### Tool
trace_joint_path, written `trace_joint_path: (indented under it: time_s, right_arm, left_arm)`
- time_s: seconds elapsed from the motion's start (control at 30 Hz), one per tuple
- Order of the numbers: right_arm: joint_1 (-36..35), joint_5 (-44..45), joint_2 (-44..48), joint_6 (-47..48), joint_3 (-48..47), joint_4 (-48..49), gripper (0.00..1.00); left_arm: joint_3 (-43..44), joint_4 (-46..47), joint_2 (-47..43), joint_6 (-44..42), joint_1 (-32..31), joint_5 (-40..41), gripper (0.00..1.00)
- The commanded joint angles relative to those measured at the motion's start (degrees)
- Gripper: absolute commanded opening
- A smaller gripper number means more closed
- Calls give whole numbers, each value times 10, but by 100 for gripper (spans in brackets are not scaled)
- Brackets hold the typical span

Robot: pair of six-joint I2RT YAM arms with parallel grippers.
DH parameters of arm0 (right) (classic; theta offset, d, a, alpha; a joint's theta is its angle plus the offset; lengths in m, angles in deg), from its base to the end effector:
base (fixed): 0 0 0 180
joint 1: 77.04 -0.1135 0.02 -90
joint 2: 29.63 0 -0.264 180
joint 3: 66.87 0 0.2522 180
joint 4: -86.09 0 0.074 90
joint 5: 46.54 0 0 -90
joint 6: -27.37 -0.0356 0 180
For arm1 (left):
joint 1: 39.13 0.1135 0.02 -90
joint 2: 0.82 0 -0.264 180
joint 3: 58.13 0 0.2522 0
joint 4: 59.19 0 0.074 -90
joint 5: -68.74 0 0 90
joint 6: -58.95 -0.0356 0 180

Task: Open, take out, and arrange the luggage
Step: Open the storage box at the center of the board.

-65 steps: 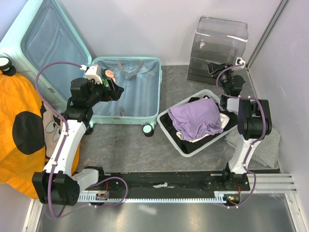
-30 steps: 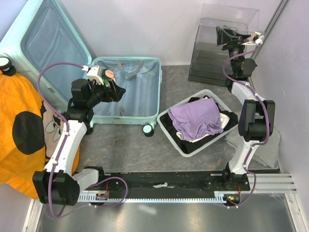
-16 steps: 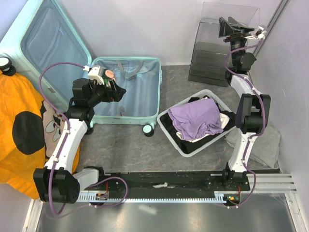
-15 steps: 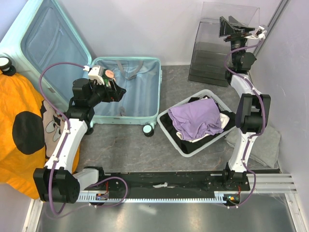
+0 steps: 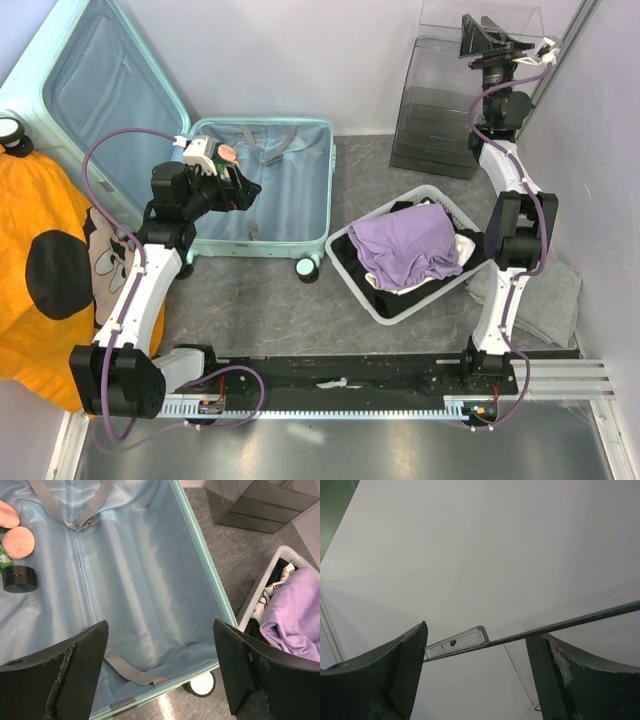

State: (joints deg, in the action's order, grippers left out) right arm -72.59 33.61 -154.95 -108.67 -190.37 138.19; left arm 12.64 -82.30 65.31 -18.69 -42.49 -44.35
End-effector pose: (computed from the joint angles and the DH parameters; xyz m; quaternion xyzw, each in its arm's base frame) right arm 0.4934 -0.0323 0.4048 0.0713 0.3406 0.3599 0.8657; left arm 0.2645 -0.0295 0.3415 0.0542 0.8017 -0.2392 0.5450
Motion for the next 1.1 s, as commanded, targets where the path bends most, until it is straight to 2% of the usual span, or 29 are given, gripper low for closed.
trace_joint_path:
  time_s: [0.0, 0.2, 0.43, 0.77, 1.07]
  right_arm:
    - [5, 36, -17, 13, -96, -49, 86]
    - [6, 95, -24, 43, -145, -174, 88]
    - [6, 110, -55, 51, -238, -251, 93]
    - [6, 134, -55, 32, -254, -240, 98]
    - [6, 171, -48, 32, -280, -251, 98]
  left_arm:
    - [6, 11, -5, -3, 1, -2, 92]
    - [6, 11, -12, -4, 1, 0, 92]
    - [5, 11, -13, -2, 1, 2, 92]
    - [5, 12, -16, -8, 1, 9, 92]
    - [4, 9, -17, -13, 1, 17, 92]
